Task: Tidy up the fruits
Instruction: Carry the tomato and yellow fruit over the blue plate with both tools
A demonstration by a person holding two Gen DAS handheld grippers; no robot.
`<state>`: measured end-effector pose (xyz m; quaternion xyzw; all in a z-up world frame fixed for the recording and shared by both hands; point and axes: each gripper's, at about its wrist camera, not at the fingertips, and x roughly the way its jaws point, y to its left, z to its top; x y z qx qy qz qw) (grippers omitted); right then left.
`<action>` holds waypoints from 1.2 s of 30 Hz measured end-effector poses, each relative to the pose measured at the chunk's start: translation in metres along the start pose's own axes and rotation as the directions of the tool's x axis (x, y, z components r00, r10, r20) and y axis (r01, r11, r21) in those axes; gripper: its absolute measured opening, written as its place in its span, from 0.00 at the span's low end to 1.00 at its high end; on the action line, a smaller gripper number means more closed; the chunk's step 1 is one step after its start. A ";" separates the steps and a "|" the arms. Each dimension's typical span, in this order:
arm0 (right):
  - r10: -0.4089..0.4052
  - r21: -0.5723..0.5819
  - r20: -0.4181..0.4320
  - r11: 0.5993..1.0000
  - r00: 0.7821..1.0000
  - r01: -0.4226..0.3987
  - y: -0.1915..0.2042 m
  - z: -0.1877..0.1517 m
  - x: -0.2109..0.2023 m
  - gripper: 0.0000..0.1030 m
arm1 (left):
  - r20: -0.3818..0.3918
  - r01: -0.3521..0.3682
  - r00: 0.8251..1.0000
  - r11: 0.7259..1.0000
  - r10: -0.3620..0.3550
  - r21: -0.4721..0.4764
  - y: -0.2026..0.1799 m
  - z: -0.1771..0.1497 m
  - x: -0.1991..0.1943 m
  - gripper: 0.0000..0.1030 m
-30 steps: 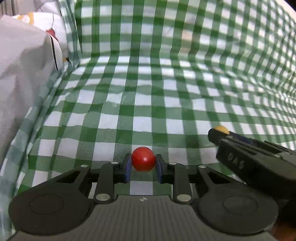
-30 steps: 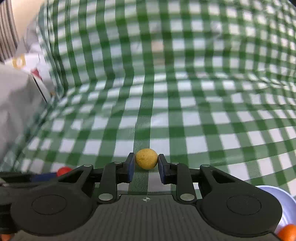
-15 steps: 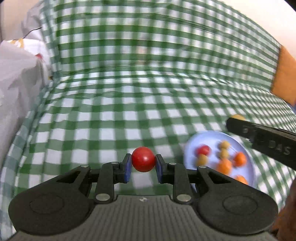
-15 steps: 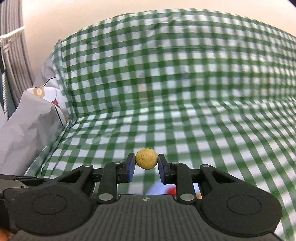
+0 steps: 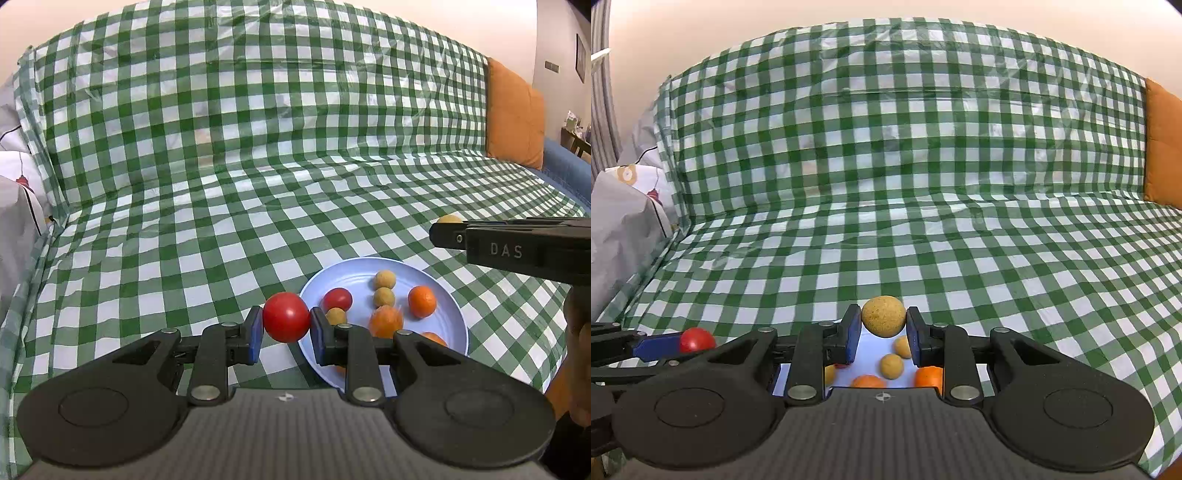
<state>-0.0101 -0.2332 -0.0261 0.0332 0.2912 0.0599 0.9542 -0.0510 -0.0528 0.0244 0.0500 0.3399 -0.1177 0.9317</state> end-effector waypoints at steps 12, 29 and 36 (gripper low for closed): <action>-0.037 0.048 -0.033 0.998 0.999 0.039 -0.019 -0.001 0.010 0.27 | 0.005 0.089 0.996 0.994 -0.089 -0.057 -0.004 0.004 0.014 0.29; -0.034 0.037 -0.091 0.999 0.995 0.037 -0.017 -0.002 0.026 0.27 | -0.050 0.215 0.976 0.976 -0.214 0.033 -0.053 -0.009 0.040 0.29; -0.028 0.029 -0.098 0.999 0.995 0.031 -0.017 0.000 0.031 0.27 | -0.051 0.215 0.976 0.976 -0.213 0.036 -0.057 -0.009 0.043 0.29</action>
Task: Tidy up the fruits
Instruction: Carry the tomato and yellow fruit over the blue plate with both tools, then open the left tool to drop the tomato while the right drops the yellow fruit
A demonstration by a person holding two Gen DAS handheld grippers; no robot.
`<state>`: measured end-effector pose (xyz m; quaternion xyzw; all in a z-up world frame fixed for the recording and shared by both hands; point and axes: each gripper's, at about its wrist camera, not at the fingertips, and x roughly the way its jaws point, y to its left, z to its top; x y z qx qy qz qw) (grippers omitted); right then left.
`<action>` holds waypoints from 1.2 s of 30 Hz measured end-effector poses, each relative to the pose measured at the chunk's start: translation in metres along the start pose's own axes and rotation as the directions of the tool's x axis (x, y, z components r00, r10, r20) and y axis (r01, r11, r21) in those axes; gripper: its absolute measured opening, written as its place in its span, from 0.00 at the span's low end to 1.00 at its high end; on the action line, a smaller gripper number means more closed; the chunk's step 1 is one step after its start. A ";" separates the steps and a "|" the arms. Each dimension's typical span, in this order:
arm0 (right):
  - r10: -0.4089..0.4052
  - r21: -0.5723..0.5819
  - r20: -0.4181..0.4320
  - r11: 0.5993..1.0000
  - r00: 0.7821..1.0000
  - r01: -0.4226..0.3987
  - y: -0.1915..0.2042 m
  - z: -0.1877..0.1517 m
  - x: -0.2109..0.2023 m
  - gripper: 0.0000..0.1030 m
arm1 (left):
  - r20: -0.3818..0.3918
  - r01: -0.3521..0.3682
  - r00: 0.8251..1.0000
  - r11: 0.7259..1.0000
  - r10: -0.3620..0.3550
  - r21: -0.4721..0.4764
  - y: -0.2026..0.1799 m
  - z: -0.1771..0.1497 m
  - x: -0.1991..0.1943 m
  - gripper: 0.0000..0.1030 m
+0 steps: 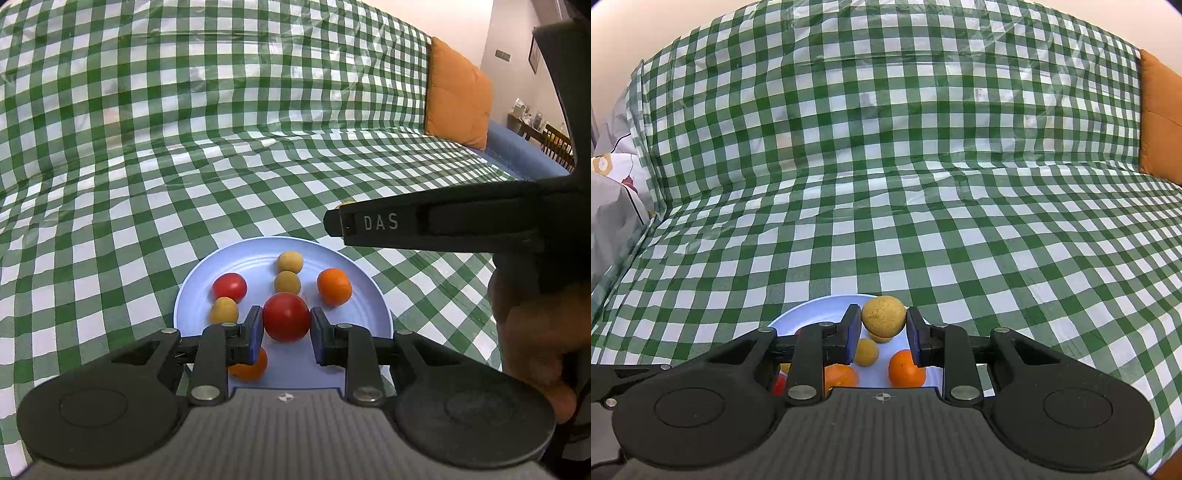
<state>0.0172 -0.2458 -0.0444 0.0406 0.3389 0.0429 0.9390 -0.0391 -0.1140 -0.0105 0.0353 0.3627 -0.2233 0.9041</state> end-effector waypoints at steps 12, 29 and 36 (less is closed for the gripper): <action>0.006 -0.014 -0.012 1.000 1.000 -0.006 0.000 0.002 0.005 0.27 | -0.001 -0.003 1.000 1.000 0.003 0.004 -0.001 0.000 0.003 0.29; 0.005 -0.022 -0.015 1.000 1.000 -0.006 0.004 0.000 0.007 0.27 | 0.003 -0.007 1.000 1.000 0.007 -0.003 -0.001 0.002 0.003 0.29; 0.007 -0.029 -0.027 1.000 1.000 -0.008 0.005 -0.001 0.009 0.28 | -0.005 -0.011 1.000 1.000 0.011 -0.011 -0.002 0.003 0.003 0.31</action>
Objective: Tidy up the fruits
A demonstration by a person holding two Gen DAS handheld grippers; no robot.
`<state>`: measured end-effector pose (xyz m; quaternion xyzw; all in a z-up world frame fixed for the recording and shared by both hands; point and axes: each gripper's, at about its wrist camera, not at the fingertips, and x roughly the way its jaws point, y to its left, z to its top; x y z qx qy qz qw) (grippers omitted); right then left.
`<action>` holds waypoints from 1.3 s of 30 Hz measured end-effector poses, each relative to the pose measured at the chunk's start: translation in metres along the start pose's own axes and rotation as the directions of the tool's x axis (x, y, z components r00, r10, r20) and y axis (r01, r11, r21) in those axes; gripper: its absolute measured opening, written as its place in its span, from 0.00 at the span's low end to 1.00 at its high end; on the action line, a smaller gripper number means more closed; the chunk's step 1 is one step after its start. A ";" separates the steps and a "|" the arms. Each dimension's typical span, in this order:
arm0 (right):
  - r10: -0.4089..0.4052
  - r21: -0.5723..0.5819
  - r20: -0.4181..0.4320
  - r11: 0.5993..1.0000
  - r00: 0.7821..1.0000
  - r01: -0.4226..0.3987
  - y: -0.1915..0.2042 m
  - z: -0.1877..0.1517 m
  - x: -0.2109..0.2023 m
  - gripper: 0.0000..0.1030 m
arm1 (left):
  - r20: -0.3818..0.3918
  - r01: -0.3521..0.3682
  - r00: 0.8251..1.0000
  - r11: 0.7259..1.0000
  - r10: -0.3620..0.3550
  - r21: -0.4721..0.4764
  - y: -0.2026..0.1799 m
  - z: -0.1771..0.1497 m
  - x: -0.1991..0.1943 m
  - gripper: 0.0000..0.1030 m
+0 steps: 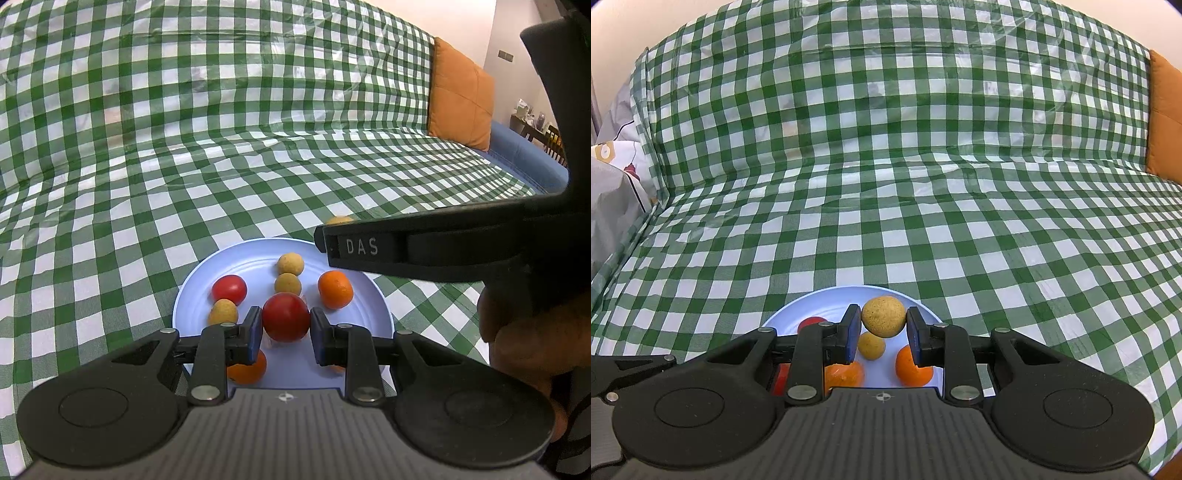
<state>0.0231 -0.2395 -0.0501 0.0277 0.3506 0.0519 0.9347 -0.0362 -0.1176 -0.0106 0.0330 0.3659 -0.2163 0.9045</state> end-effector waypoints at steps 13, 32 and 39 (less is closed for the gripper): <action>-0.024 -0.002 0.005 1.000 1.000 0.024 -0.004 0.000 -0.006 0.62 | 0.021 -0.045 0.999 0.999 0.046 -0.020 0.010 0.001 -0.013 0.56; -0.041 -0.025 0.033 0.999 0.999 0.042 0.008 -0.032 -0.080 0.99 | -0.012 -0.169 0.986 0.979 0.168 -0.118 0.004 -0.034 -0.086 0.94; -0.071 -0.086 -0.005 0.994 0.997 0.070 0.016 -0.040 -0.075 0.99 | -0.096 -0.214 0.974 0.969 0.203 -0.120 0.015 -0.033 -0.062 0.99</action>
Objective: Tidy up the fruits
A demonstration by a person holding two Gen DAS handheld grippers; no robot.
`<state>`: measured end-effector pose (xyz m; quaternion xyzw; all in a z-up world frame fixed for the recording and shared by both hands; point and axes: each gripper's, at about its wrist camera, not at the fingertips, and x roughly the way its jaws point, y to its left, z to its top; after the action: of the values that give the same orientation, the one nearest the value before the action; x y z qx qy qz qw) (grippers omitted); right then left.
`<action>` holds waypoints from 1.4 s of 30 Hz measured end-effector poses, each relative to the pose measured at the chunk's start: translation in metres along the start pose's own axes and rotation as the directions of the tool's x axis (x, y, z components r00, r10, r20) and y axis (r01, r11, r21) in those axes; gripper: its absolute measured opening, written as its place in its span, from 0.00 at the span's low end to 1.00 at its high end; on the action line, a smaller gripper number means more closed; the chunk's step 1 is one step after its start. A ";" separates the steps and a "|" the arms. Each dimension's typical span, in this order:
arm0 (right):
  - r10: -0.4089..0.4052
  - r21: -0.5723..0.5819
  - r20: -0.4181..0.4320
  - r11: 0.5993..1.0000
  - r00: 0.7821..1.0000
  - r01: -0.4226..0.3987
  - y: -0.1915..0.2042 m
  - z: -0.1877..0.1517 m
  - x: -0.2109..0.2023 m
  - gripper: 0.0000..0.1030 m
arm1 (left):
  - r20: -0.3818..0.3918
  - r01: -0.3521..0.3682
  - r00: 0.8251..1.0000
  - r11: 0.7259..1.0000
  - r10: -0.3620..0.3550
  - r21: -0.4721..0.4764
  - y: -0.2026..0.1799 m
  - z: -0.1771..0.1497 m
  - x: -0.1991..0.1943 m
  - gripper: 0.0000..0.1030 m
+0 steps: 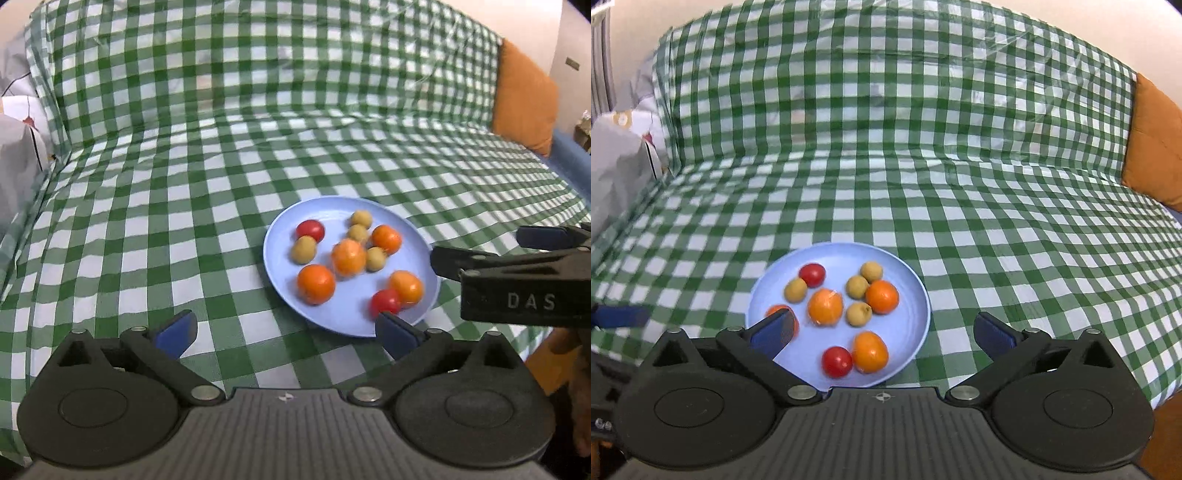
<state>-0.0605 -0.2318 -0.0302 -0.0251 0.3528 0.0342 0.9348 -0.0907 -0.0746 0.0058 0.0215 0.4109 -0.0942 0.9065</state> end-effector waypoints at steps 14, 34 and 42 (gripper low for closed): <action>0.007 -0.007 -0.042 1.000 0.999 -0.007 0.001 -0.003 0.016 0.99 | -0.033 0.002 0.999 1.000 -0.002 -0.011 -0.005 0.002 0.016 0.99; 0.013 -0.015 -0.046 1.000 0.999 -0.013 0.005 -0.005 0.020 0.99 | -0.030 0.005 1.000 1.000 -0.005 0.000 -0.008 0.003 0.018 0.99; 0.014 -0.018 -0.046 1.000 0.999 -0.015 0.005 -0.005 0.021 0.99 | -0.036 0.006 0.999 1.000 -0.007 -0.005 -0.009 0.003 0.018 0.99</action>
<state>-0.0488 -0.2259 -0.0481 -0.0320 0.3738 0.0437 0.9259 -0.0787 -0.0867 -0.0057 0.0198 0.4276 -0.0958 0.8986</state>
